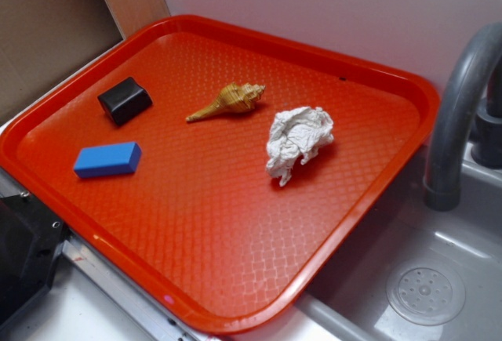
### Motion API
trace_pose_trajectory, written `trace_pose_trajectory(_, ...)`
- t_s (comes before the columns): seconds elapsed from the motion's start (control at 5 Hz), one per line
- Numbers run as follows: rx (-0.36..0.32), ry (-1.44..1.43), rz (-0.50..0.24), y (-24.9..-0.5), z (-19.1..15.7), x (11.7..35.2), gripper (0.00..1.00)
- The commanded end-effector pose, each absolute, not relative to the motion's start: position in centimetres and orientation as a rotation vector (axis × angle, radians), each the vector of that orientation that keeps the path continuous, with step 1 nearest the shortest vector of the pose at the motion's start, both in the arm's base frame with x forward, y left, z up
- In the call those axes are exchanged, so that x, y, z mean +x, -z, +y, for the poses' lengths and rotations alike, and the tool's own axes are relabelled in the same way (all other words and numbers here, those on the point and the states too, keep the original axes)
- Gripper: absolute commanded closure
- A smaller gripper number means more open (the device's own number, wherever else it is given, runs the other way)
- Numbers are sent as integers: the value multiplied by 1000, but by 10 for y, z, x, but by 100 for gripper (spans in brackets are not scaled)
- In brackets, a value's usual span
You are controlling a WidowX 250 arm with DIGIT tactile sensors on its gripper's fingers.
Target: Grab the white paper.
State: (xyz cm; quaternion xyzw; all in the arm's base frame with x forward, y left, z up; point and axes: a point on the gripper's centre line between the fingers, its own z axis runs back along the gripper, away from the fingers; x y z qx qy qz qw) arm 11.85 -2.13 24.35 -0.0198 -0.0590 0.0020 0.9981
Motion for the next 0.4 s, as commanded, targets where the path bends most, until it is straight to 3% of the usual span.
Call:
trace_pose_trajectory(0.0, -40, -4, -118, -244, -21, 119, 0)
trace_pose_trajectory(0.2, -73, -100, -168, -238, -25, 132, 0)
